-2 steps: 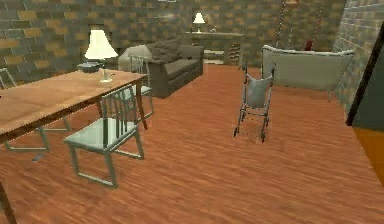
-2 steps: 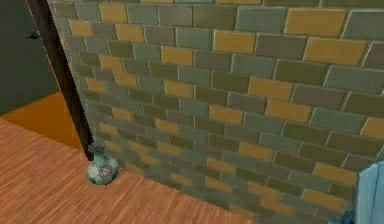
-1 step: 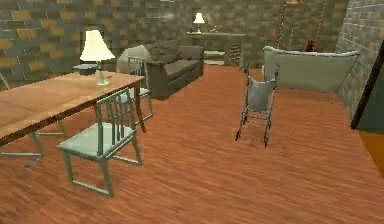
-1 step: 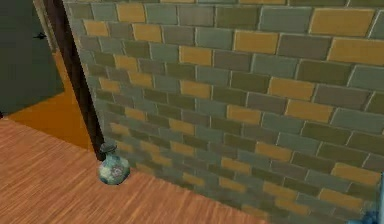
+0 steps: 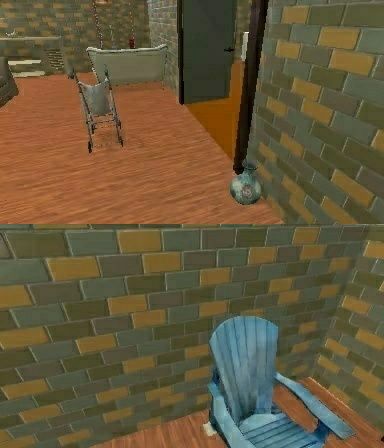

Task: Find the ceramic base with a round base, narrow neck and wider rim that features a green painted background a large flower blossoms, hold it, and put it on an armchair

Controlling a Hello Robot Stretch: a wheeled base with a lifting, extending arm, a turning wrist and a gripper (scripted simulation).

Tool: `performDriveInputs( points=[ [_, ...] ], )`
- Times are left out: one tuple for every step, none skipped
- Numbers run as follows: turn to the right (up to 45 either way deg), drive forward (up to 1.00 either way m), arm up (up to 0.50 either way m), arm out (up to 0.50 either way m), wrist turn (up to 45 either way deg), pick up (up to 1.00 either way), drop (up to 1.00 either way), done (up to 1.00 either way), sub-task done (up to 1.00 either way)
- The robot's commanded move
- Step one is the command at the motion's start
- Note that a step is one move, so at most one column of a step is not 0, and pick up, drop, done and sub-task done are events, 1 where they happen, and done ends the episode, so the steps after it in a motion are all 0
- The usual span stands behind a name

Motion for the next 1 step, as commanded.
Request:
performDriveInputs(
  points=[
    [6.0,0.0,0.0,0.0,0.0,0.0,0.0,0.0,0.0]
  ],
)
